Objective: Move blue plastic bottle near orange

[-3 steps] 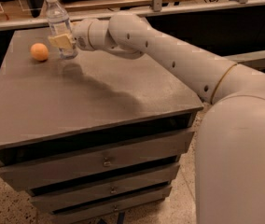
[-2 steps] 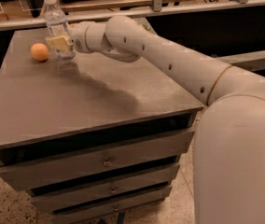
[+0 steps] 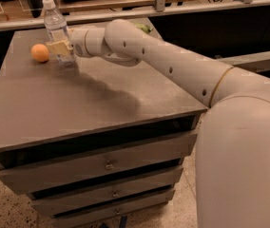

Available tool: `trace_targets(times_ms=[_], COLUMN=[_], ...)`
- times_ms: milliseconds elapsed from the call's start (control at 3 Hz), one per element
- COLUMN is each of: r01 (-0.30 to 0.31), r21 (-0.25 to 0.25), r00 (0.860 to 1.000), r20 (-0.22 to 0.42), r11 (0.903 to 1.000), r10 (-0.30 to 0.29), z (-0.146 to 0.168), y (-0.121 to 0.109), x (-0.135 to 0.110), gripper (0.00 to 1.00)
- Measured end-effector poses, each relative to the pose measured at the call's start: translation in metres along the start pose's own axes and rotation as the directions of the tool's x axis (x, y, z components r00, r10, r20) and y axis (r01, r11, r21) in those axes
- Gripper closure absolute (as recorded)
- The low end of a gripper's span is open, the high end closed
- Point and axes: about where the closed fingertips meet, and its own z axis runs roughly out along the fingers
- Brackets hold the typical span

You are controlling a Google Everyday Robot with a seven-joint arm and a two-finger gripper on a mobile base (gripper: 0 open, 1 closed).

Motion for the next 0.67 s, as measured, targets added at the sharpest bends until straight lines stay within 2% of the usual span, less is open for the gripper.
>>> trace_targets(times_ms=[667], r01=[-0.005], r21=[0.014], r00=[1.000], r20=[0.007], r11=[0.9999], r10=[0.005], z=[-0.0031], y=[0.0015], x=[0.0045], gripper=[0.13])
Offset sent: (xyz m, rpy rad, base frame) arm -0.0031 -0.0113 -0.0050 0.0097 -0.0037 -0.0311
